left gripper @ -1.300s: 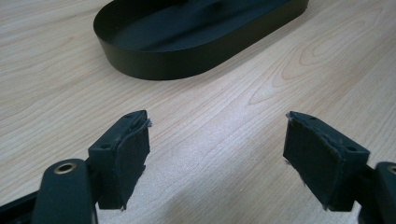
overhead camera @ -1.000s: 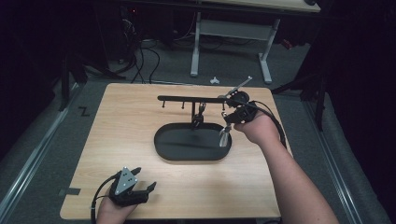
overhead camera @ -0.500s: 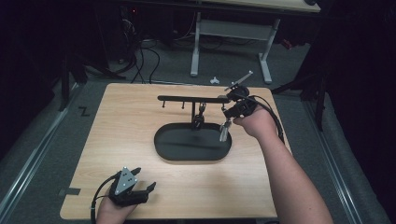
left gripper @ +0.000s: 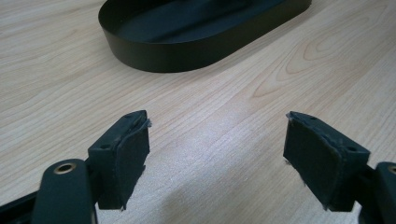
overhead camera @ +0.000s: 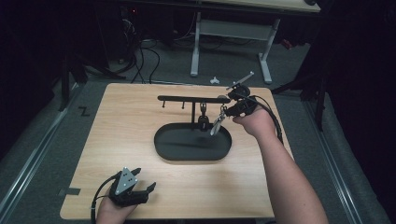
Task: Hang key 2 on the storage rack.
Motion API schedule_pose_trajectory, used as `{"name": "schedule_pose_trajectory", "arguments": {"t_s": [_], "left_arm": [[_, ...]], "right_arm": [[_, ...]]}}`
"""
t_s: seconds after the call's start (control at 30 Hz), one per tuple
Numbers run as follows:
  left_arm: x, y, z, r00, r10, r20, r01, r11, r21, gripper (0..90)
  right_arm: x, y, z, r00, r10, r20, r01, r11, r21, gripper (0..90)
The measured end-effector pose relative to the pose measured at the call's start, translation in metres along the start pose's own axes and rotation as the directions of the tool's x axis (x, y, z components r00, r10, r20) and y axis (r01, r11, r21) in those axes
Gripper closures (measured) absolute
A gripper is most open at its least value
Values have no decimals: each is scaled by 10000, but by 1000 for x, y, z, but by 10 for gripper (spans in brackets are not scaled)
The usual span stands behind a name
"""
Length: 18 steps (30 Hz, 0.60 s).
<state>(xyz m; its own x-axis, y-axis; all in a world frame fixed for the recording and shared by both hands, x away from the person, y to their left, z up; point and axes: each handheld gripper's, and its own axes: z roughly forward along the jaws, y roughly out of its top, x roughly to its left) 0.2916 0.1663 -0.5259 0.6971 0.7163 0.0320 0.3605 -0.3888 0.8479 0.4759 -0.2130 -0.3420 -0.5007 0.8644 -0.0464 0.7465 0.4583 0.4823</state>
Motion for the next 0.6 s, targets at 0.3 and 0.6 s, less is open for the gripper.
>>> {"name": "schedule_pose_trajectory", "arguments": {"t_s": [0.3,0.6], "left_arm": [[-1,0,0,10000,15,-35,-15,10000,-17,231],[-2,0,2,10000,64,1,-64,9999,81,230]], "right_arm": [[3,-11,4,9999,167,35,-167,9999,7,634],[8,-36,17,9997,220,-103,-221,9997,-49,493]]}}
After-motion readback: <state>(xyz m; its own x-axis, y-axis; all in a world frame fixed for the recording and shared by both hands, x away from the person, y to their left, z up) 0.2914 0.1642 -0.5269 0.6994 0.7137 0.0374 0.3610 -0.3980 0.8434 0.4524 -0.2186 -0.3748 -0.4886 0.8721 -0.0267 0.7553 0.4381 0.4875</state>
